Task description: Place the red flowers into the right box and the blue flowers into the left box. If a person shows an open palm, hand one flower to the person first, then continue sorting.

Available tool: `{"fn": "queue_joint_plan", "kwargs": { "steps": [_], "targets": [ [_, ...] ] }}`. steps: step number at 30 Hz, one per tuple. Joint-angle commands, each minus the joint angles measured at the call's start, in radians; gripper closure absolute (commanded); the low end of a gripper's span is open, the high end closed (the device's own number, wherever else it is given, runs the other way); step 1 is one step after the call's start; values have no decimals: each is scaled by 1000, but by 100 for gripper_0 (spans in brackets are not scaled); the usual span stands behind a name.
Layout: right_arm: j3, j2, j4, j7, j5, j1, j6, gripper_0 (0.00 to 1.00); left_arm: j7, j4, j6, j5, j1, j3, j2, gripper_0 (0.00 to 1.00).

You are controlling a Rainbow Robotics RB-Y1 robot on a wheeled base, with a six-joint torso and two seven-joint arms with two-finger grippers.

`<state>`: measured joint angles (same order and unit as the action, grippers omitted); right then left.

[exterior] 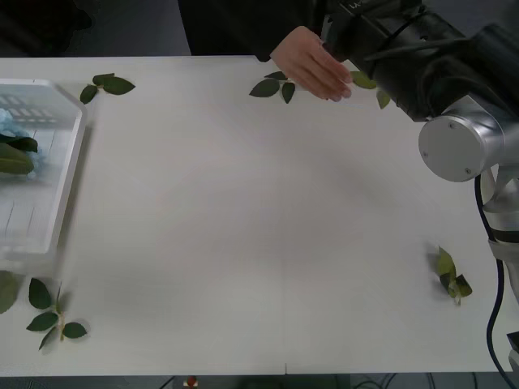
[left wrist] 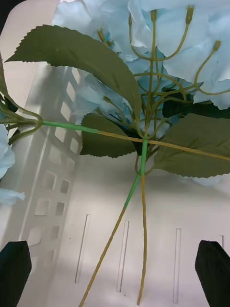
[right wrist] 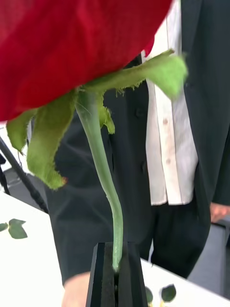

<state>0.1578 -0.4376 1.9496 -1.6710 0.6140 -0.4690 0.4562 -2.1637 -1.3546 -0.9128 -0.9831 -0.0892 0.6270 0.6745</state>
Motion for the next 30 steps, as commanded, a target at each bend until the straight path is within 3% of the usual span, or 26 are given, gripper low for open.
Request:
{"fn": "queue_joint_plan", "kwargs": {
  "steps": [1,12,13,14,15,16,30],
  "targets": [
    [2,16,20,-33,15,-26,-22,100,-44,-24,5,0,2,13,30,0],
    [0,16,23,-44,17,-20,-22,100,-44,-28,5,1,2,11,30,0],
    [2,16,25,-47,15,-20,-24,83,-44,-28,5,1,3,11,30,0],
    [2,16,25,-47,15,-19,-25,58,-44,-26,5,0,2,11,30,0],
    [2,16,25,-47,15,-19,-25,13,-45,-26,5,0,2,11,30,0],
    [0,16,25,-47,20,-19,-25,0,-44,-26,5,0,2,11,28,0],
    [0,7,29,-49,29,-19,-27,0,-48,-29,5,0,2,8,30,0]
  ]
}}
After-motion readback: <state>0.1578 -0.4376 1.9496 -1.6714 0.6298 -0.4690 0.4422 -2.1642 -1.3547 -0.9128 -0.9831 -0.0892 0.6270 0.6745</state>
